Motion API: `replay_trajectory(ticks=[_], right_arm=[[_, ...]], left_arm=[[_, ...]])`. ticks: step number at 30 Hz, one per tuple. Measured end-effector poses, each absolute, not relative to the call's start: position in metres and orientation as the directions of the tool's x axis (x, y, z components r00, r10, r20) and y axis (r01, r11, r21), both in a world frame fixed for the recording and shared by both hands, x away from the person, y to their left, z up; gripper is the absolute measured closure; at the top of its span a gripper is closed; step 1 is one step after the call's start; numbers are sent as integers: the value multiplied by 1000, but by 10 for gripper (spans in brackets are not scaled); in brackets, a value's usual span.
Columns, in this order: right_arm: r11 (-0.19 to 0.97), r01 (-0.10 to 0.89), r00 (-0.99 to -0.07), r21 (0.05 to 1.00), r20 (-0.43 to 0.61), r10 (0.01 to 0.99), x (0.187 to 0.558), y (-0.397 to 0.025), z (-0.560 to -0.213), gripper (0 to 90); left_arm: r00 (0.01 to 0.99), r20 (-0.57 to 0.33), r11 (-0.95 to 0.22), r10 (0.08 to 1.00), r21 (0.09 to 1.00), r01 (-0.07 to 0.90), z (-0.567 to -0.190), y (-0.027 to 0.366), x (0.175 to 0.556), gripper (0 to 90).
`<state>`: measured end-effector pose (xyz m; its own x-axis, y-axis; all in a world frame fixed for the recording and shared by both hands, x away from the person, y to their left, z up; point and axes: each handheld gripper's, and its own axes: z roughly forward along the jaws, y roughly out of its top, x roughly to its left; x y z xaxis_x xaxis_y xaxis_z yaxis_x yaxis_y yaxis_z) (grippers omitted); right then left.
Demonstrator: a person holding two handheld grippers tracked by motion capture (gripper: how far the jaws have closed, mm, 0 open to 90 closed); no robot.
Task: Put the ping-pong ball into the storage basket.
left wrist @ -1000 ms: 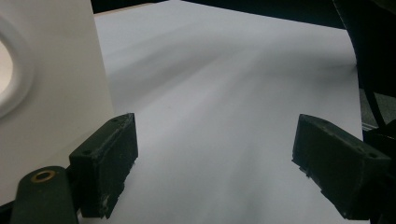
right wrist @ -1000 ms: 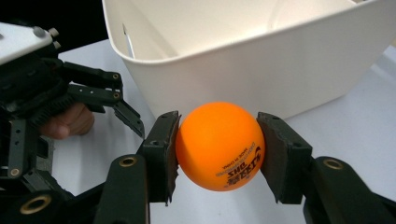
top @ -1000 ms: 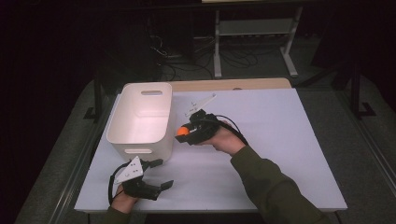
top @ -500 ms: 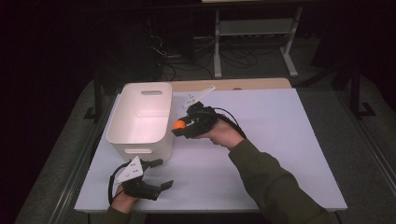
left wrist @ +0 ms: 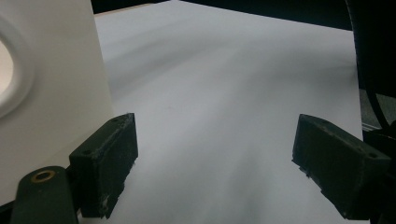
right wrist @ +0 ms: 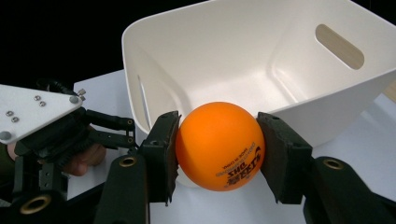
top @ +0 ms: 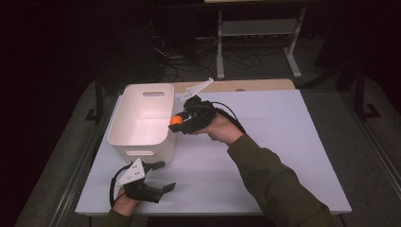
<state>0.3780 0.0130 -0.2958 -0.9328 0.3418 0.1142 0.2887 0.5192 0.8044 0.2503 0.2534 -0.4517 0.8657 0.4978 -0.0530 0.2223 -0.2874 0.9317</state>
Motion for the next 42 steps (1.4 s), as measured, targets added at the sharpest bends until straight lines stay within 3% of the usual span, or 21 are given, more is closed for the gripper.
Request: replay_trajectory(ticks=[25, 42], right_arm=[[512, 287, -939, 810, 131, 319, 392, 40, -281, 498], [544, 282, -945, 790, 130, 301, 399, 72, -292, 497]], left_arm=[[866, -53, -286, 497, 932, 221, -452, 254, 250, 140], [866, -52, -284, 498, 934, 219, -452, 254, 250, 140]])
